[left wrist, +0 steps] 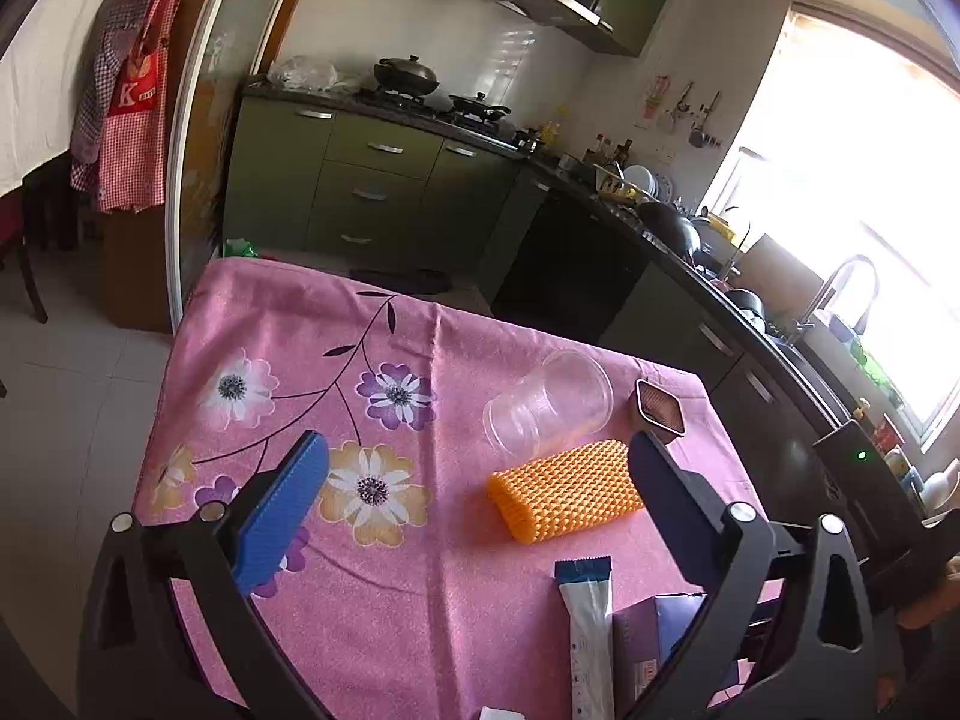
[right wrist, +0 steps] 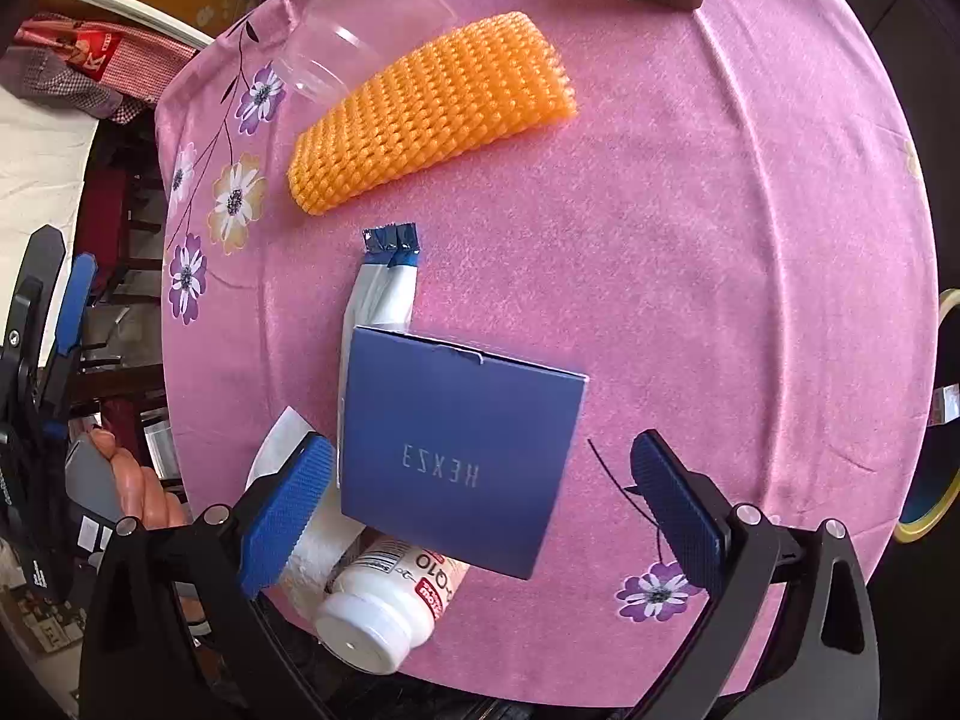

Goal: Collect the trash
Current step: 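Reach the right gripper to the small blue box and grasp it, then carry the blue box over the bin and open the right gripper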

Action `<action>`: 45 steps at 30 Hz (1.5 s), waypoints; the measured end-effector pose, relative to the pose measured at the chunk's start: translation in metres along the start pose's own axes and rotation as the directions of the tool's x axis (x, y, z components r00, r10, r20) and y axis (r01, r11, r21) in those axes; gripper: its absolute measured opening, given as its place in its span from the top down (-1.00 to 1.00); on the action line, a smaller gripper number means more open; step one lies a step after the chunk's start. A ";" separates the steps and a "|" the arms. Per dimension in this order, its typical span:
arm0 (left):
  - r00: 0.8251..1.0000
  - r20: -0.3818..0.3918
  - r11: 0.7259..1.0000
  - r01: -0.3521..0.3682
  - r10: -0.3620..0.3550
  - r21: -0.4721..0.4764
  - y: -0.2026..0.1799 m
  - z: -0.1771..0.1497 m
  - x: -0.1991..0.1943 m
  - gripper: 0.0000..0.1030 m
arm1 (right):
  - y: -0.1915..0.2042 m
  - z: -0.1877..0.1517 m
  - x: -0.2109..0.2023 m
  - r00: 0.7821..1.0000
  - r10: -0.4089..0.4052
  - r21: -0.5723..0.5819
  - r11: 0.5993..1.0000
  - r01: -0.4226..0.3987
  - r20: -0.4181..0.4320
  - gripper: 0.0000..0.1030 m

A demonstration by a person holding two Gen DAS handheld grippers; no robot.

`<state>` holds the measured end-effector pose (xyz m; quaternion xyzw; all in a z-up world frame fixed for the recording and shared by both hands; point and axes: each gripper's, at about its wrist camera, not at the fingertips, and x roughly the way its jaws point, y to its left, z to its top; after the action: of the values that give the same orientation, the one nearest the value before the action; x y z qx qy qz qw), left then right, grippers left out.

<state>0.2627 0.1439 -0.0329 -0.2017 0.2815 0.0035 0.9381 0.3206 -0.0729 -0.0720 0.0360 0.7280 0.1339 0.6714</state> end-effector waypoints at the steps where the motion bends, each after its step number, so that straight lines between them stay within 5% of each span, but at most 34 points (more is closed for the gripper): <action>1: 1.000 0.006 1.000 -0.003 0.003 -0.002 0.001 0.001 -0.001 -0.84 | 0.003 0.001 0.002 1.000 -0.009 0.002 1.000 0.009 -0.001 -0.91; 10: 0.998 0.037 0.999 -0.046 0.047 -0.027 0.011 0.002 -0.006 -0.85 | 0.020 0.007 0.022 0.988 -0.152 -0.009 0.988 0.152 -0.019 -0.80; 15: 0.999 0.027 0.999 -0.044 0.044 -0.014 0.009 0.000 -0.003 -0.85 | 0.023 0.007 0.036 0.981 -0.184 -0.028 0.983 0.183 -0.054 -0.58; 24: 0.998 0.014 0.998 -0.056 0.056 -0.003 0.008 -0.004 0.003 -0.85 | -0.005 0.001 0.019 0.979 -0.202 -0.071 0.977 0.201 0.003 -0.53; 30: 0.998 0.006 0.998 -0.068 0.068 0.012 0.005 -0.007 0.007 -0.85 | -0.075 -0.010 -0.028 0.991 -0.091 -0.010 0.996 0.093 0.099 -0.52; 34: 0.997 -0.004 0.997 -0.074 0.074 0.021 0.004 -0.008 0.010 -0.85 | -0.140 -0.032 -0.066 0.979 -0.066 0.079 0.996 0.051 0.195 -0.52; 38: 0.997 -0.019 0.996 -0.078 0.079 0.034 0.002 -0.009 0.013 -0.85 | -0.236 -0.056 -0.105 0.942 -0.152 0.230 0.970 0.084 0.298 -0.52; 42: 0.998 -0.022 0.996 -0.059 0.061 0.061 -0.005 -0.011 0.014 -0.85 | -0.324 -0.068 -0.115 0.916 -0.269 0.341 0.926 0.162 0.298 -0.52; 45: 0.997 -0.024 0.991 -0.068 0.071 0.114 -0.015 -0.014 0.018 -0.85 | -0.367 -0.067 -0.097 0.931 -0.257 0.384 0.912 0.144 0.260 -0.52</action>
<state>0.2717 0.1227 -0.0474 -0.1384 0.3011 0.0173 0.9433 0.3104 -0.4584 -0.0631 0.1022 0.6274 -0.0789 0.7680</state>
